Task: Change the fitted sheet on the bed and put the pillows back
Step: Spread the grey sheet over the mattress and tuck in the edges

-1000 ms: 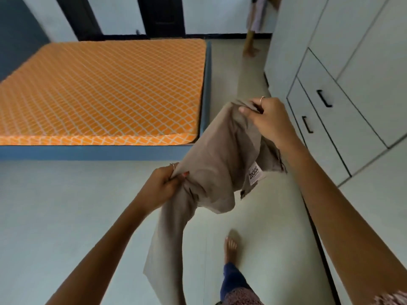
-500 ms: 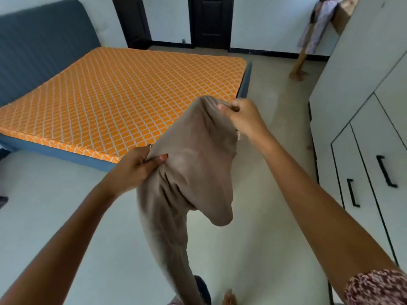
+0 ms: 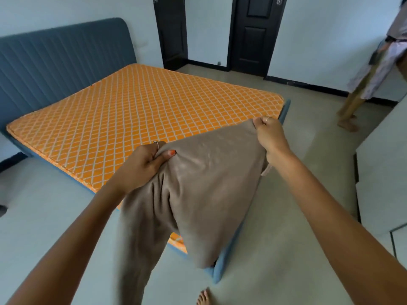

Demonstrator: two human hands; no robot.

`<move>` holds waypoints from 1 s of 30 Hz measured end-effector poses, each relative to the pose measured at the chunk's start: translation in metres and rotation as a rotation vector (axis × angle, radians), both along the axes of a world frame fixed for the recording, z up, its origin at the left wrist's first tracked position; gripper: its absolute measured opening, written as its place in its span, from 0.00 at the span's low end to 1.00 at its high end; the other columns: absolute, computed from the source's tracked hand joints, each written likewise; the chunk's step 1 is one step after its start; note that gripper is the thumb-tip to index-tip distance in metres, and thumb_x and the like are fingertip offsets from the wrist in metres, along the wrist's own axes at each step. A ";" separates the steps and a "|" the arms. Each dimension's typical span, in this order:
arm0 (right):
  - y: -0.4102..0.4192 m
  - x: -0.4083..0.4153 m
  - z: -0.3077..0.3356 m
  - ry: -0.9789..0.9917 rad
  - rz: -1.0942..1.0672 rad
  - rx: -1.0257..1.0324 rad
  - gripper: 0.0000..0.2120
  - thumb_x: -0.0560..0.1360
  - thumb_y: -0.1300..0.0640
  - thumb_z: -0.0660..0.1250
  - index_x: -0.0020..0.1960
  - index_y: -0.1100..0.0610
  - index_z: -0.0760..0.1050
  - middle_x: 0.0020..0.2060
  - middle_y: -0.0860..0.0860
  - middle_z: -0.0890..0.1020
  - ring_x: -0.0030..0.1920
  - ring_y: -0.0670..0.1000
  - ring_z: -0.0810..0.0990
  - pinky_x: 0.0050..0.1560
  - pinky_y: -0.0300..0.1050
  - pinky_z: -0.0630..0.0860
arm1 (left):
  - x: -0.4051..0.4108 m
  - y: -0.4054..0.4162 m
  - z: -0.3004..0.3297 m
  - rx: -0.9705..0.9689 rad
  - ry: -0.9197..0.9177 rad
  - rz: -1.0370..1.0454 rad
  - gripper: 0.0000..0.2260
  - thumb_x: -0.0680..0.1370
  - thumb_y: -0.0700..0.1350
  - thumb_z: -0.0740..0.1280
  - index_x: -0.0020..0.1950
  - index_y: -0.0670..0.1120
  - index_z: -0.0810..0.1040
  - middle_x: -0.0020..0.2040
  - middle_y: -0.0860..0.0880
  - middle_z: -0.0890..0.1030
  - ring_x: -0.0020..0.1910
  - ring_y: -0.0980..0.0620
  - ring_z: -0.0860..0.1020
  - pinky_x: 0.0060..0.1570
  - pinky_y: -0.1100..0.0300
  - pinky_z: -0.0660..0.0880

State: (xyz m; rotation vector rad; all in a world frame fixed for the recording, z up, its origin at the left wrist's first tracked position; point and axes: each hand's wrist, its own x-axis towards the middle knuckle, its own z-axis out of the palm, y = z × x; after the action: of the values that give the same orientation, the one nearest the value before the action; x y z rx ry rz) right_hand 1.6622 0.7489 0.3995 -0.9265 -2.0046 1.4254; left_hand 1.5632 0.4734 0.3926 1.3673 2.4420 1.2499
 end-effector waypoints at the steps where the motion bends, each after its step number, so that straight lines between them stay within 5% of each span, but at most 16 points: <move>1: 0.011 -0.015 0.006 -0.030 0.034 -0.037 0.16 0.81 0.48 0.58 0.41 0.58 0.73 0.38 0.54 0.71 0.38 0.52 0.69 0.39 0.44 0.66 | -0.017 0.013 0.003 0.002 0.009 0.023 0.23 0.77 0.58 0.59 0.39 0.39 0.75 0.33 0.44 0.77 0.34 0.52 0.75 0.36 0.63 0.69; 5: 0.046 -0.069 0.029 -0.240 0.168 -0.209 0.24 0.74 0.37 0.64 0.43 0.59 0.79 0.38 0.54 0.81 0.38 0.54 0.81 0.42 0.46 0.77 | -0.079 0.057 0.014 -0.021 0.081 0.036 0.21 0.78 0.59 0.57 0.39 0.44 0.76 0.33 0.52 0.78 0.34 0.56 0.76 0.36 0.62 0.70; 10: 0.099 -0.153 0.029 -0.003 0.284 -0.200 0.11 0.79 0.59 0.64 0.37 0.59 0.75 0.38 0.58 0.78 0.41 0.54 0.77 0.38 0.44 0.71 | -0.165 0.103 0.031 -0.153 0.255 0.119 0.21 0.79 0.62 0.58 0.51 0.49 0.81 0.41 0.51 0.82 0.40 0.51 0.80 0.41 0.61 0.71; 12: 0.123 -0.193 0.036 0.058 0.304 -0.225 0.10 0.79 0.61 0.63 0.41 0.62 0.77 0.40 0.61 0.78 0.42 0.54 0.75 0.40 0.44 0.71 | -0.195 0.125 0.040 -0.223 0.195 0.188 0.07 0.77 0.57 0.62 0.50 0.64 0.79 0.41 0.55 0.82 0.40 0.56 0.79 0.42 0.69 0.70; 14: 0.143 -0.234 0.043 0.094 0.352 -0.290 0.10 0.79 0.62 0.62 0.50 0.69 0.78 0.46 0.66 0.79 0.43 0.53 0.74 0.43 0.45 0.69 | -0.211 0.152 0.045 -0.220 0.085 0.222 0.06 0.74 0.61 0.64 0.48 0.74 0.75 0.39 0.56 0.84 0.38 0.62 0.80 0.47 0.62 0.75; 16: 0.158 -0.276 0.045 0.049 0.447 -0.369 0.09 0.78 0.66 0.60 0.49 0.67 0.78 0.40 0.61 0.76 0.40 0.52 0.71 0.40 0.43 0.66 | -0.221 0.188 0.044 -0.140 0.034 0.320 0.07 0.73 0.64 0.63 0.50 0.72 0.75 0.39 0.56 0.85 0.38 0.61 0.82 0.48 0.52 0.79; 18: 0.168 -0.311 0.039 -0.043 0.513 -0.505 0.10 0.80 0.66 0.56 0.45 0.58 0.73 0.37 0.57 0.70 0.37 0.51 0.69 0.37 0.45 0.66 | -0.222 0.227 0.040 -0.125 0.038 0.418 0.08 0.74 0.64 0.65 0.51 0.67 0.75 0.41 0.54 0.85 0.37 0.61 0.82 0.47 0.52 0.79; 20: 0.177 -0.337 0.030 -0.124 0.524 -0.650 0.08 0.81 0.64 0.55 0.47 0.58 0.72 0.38 0.57 0.71 0.35 0.49 0.70 0.35 0.51 0.69 | -0.217 0.261 0.028 -0.205 0.019 0.503 0.16 0.69 0.71 0.64 0.49 0.65 0.76 0.46 0.55 0.85 0.34 0.68 0.79 0.44 0.59 0.76; 22: 0.190 -0.361 0.032 -0.146 0.500 -0.743 0.09 0.81 0.63 0.55 0.42 0.59 0.68 0.36 0.56 0.70 0.30 0.50 0.67 0.29 0.45 0.63 | -0.211 0.291 0.012 -0.369 -0.059 0.575 0.30 0.63 0.78 0.60 0.53 0.60 0.80 0.48 0.55 0.84 0.36 0.70 0.78 0.43 0.66 0.72; 25: 0.201 -0.387 0.050 -0.032 0.505 -0.917 0.11 0.80 0.65 0.52 0.39 0.60 0.65 0.32 0.57 0.68 0.29 0.54 0.68 0.29 0.46 0.66 | -0.189 0.335 -0.011 -0.377 -0.287 0.684 0.54 0.51 0.83 0.58 0.69 0.52 0.72 0.53 0.52 0.84 0.50 0.59 0.81 0.53 0.64 0.73; 28: 0.202 -0.389 0.067 0.031 0.598 -1.001 0.08 0.80 0.69 0.51 0.54 0.67 0.67 0.39 0.62 0.73 0.36 0.57 0.75 0.31 0.50 0.75 | -0.172 0.388 -0.029 -0.108 -0.307 0.862 0.59 0.51 0.84 0.58 0.75 0.49 0.62 0.60 0.45 0.80 0.61 0.49 0.77 0.58 0.54 0.75; 30: 0.199 -0.382 0.072 0.032 0.707 -1.006 0.16 0.79 0.70 0.50 0.66 0.70 0.63 0.54 0.66 0.74 0.51 0.62 0.77 0.42 0.54 0.76 | -0.172 0.420 -0.032 -0.068 -0.201 1.062 0.55 0.57 0.81 0.58 0.75 0.48 0.60 0.60 0.44 0.80 0.59 0.44 0.78 0.51 0.55 0.74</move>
State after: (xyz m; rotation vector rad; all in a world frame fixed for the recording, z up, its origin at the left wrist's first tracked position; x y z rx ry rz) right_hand 1.2797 0.9483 0.4719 -0.4953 -1.5778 2.9426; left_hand 1.3915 0.8937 0.3606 -0.2002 3.0434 1.2785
